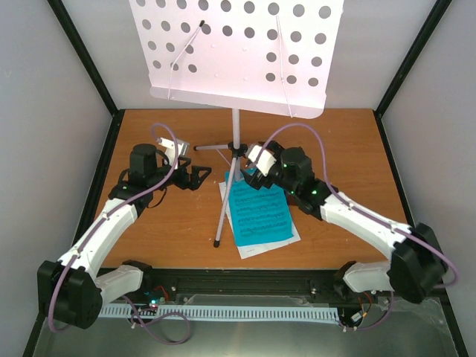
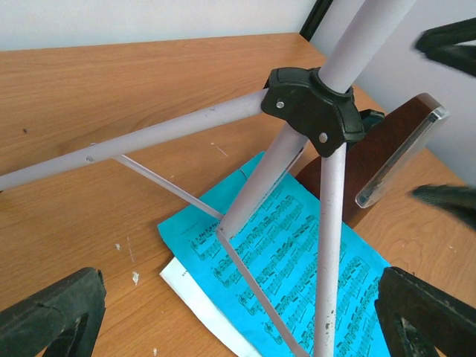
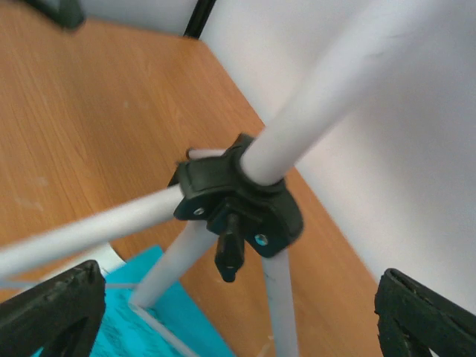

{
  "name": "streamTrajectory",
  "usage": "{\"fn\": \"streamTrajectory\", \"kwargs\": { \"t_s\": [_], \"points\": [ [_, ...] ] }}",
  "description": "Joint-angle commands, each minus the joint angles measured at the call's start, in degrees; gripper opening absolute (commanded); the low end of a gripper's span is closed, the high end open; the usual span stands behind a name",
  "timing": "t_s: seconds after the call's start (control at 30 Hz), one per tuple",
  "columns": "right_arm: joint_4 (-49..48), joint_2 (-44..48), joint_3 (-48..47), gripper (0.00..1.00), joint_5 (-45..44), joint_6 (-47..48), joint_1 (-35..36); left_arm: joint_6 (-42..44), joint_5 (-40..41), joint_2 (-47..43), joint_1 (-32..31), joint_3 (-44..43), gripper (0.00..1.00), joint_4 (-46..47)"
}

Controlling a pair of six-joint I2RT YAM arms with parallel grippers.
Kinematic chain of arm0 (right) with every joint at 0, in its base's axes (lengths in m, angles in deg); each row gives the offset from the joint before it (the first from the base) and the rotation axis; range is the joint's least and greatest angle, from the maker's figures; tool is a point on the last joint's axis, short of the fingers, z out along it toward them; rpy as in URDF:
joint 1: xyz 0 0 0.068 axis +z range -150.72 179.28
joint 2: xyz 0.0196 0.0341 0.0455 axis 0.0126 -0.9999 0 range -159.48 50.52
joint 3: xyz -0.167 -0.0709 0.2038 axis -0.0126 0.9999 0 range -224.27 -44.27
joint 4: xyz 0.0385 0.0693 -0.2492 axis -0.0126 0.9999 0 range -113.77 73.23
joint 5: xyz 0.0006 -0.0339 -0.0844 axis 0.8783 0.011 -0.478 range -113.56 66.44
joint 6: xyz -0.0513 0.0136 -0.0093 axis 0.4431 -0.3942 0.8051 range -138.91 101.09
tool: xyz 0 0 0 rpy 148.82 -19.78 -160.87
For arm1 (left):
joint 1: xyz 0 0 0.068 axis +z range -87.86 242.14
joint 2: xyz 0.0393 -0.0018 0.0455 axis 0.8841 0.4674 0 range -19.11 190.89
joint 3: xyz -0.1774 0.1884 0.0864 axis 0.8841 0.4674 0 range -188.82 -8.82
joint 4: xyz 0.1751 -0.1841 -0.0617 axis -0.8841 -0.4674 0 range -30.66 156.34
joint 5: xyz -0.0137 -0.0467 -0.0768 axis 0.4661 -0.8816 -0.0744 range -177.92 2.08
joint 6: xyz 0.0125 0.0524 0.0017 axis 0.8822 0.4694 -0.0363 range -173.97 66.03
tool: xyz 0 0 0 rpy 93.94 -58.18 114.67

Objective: Pack up the instrument practice props

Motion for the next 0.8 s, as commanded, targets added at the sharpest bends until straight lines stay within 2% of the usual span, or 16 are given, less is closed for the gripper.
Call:
{"fn": "streamTrajectory", "kwargs": {
  "t_s": [0.0, 0.1, 0.27, 0.47, 0.6, 0.77],
  "points": [
    [6.5, 8.17, 0.48, 1.0, -0.67, -14.65, 0.1, 1.24, 2.63, -0.96, 0.25, -0.32, 0.99, 0.87],
    [9.61, 12.88, 2.62, 1.0, -1.23, -23.98, -0.44, 0.89, 2.77, -0.75, 0.25, -0.37, 0.99, 0.88],
    [2.11, 17.51, 10.24, 1.0, 5.07, -41.97, -1.78, 0.7, 3.23, -0.39, 0.25, -0.15, 0.99, 0.64],
    [-2.17, 10.81, 6.29, 1.0, 5.1, -62.61, -2.04, 0.87, 4.67, -0.37, 0.25, -0.14, 0.99, 0.19],
    [-14.91, 7.88, 9.87, 1.0, 5.56, -78.58, -3.48, 1.6, 5.84, -0.17, 0.27, -0.17, 0.99, -0.2],
    [-17.21, 2.64, 7.37, 0.99, 5.82, -98.31, -3.66, 1.55, 5.51, 0.98, 0.25, -0.32, 0.99, -0.22]
  ]
}}
